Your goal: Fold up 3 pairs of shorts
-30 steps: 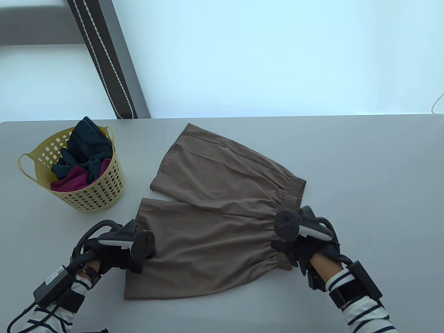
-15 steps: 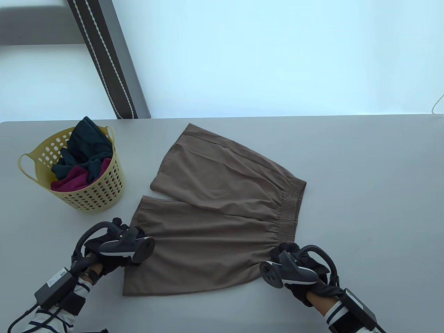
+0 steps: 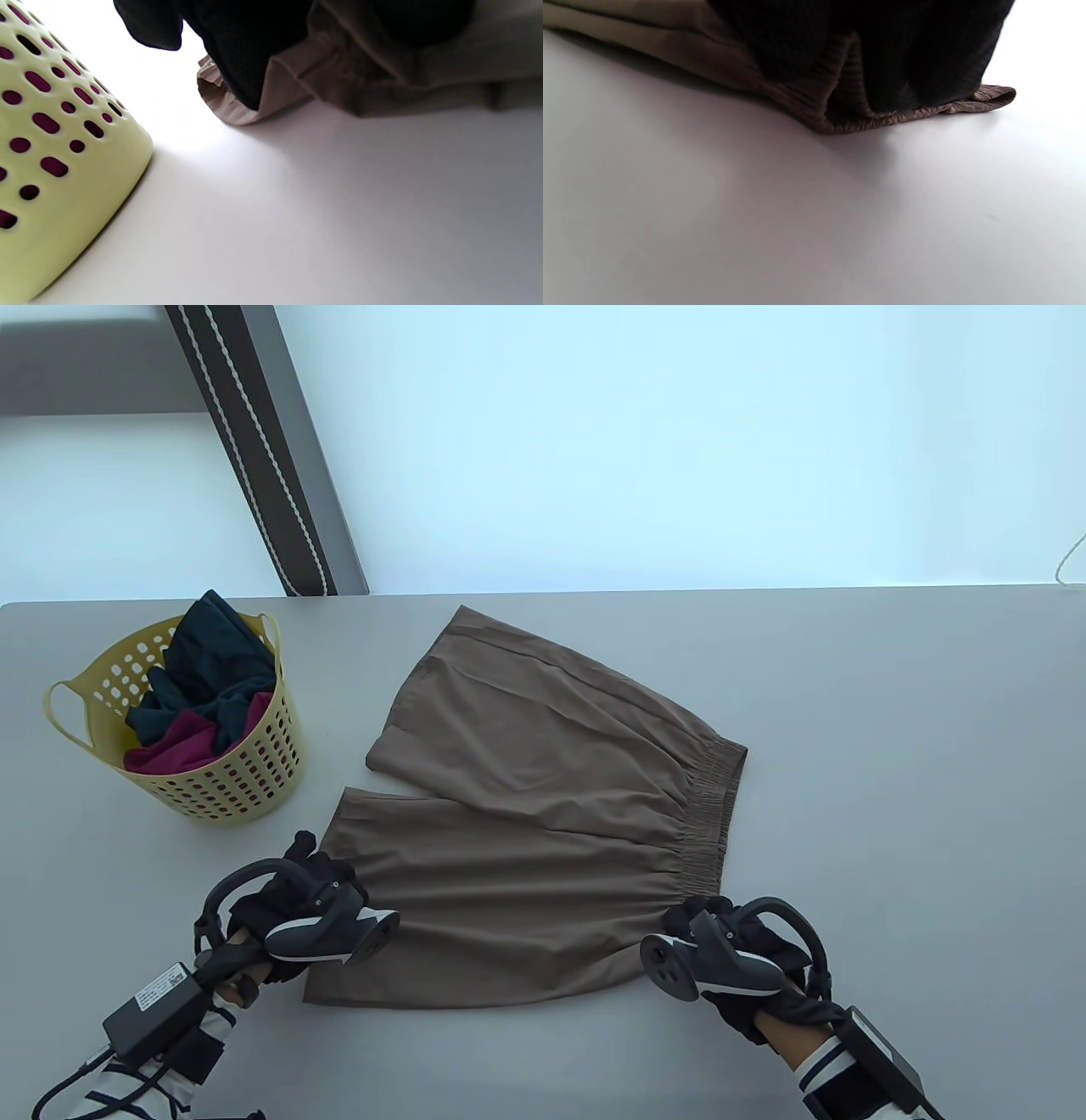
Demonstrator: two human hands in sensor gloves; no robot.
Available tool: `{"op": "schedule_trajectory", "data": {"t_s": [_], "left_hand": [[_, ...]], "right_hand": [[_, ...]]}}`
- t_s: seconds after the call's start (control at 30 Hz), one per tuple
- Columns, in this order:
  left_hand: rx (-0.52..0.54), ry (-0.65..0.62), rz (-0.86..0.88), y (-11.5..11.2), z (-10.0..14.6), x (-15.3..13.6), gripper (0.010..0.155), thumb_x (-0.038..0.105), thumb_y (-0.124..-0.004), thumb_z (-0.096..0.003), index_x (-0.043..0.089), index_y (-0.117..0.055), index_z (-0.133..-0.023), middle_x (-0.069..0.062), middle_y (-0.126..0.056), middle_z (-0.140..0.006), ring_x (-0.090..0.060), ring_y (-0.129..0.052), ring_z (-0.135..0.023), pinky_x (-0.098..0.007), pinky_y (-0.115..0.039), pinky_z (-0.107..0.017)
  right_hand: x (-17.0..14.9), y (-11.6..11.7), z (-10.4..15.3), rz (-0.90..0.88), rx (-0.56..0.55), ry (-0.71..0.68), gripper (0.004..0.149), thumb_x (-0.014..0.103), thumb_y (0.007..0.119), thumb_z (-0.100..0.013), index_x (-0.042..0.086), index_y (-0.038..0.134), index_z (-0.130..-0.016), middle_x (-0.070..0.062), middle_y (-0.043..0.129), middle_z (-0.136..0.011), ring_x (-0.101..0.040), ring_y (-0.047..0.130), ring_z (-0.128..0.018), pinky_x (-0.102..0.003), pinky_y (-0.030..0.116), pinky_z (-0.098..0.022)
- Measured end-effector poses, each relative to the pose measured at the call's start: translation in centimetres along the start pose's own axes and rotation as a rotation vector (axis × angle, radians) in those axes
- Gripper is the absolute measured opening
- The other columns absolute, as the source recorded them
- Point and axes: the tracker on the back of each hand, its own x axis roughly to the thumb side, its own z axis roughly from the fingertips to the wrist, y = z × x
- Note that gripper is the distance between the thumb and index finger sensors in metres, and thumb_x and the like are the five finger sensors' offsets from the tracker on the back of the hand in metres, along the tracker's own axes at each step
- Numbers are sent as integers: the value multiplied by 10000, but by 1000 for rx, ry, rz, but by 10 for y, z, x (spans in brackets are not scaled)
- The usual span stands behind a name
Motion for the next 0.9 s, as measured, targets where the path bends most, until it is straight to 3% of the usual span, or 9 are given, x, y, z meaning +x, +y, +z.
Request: {"op": "schedule_trajectory", "data": {"t_s": [0.13, 0.2, 0.27, 0.4, 0.6, 0.73, 0.77, 0.83, 0.9], "left_hand": [[-61, -132, 89, 28, 18, -16, 370, 595, -682, -357, 449, -737, -693, 195, -814, -870, -43, -963, -719, -549, -664, -755], [-66, -235, 258, 53, 36, -30, 371, 591, -705, -360, 429, -764, -688, 177, -828, -868, -66, -968, -718, -561, -654, -757], [12, -320, 385, 80, 58, -45, 370, 591, -725, -362, 414, -794, -680, 165, -857, -857, -82, -984, -708, -566, -661, -753], [151, -276, 397, 111, 72, -68, 379, 594, -719, -372, 410, -804, -692, 160, -875, -861, -87, -996, -711, -564, -670, -754], [130, -41, 370, 122, 9, -85, 386, 546, -659, -438, 361, -744, -766, 89, -814, -911, -128, -946, -742, -568, -657, -749], [24, 97, 358, 104, -46, -78, 384, 530, -636, -454, 365, -721, -790, 84, -796, -920, -125, -943, -743, -554, -672, -736], [28, 170, 344, 98, -57, -74, 418, 515, -619, -463, 358, -698, -843, 61, -773, -958, -142, -938, -774, -555, -672, -734], [70, 272, 274, 88, -64, -65, 597, 511, -590, -465, 321, -473, -1019, -31, -671, -1082, -191, -900, -864, -568, -658, -738], [116, 287, 230, 86, -57, -61, 702, 521, -568, -468, 259, -311, -1067, -79, -621, -1115, -199, -881, -887, -567, -658, -739]], "right_hand": [[-30, -25, 13, -175, -3, 9, 472, 199, 714, -406, 163, 696, -876, -146, 830, -825, -353, 952, -693, -474, 796, -500], [-49, -43, 25, -268, 49, -27, 463, 229, 735, -404, 192, 720, -865, -111, 867, -808, -326, 977, -674, -476, 792, -502], [-73, -61, 40, -441, 69, -52, 456, 243, 756, -411, 190, 739, -863, -105, 898, -779, -317, 994, -643, -476, 797, -493], [-104, -75, 40, -525, -10, 82, 465, 281, 774, -418, 154, 757, -865, -121, 935, -716, -325, 1011, -579, -489, 798, -466], [-123, -51, -12, -383, -11, 386, 462, 291, 751, -421, 139, 757, -858, -126, 927, -701, -328, 1002, -563, -494, 787, -464], [-128, -20, -42, -350, 41, 564, 476, 277, 645, -469, 133, 672, -922, -169, 834, -834, -401, 915, -700, -535, 722, -530], [-129, -13, -46, -351, 80, 603, 485, 273, 623, -479, 114, 642, -937, -190, 796, -866, -428, 882, -731, -547, 704, -542], [-129, -8, -45, -335, 72, 617, 511, 281, 598, -483, 86, 595, -955, -210, 745, -899, -451, 839, -766, -553, 686, -554], [-127, -13, -37, -339, 23, 602, 518, 282, 590, -484, 52, 596, -949, -241, 745, -887, -469, 846, -749, -562, 697, -537]]}}
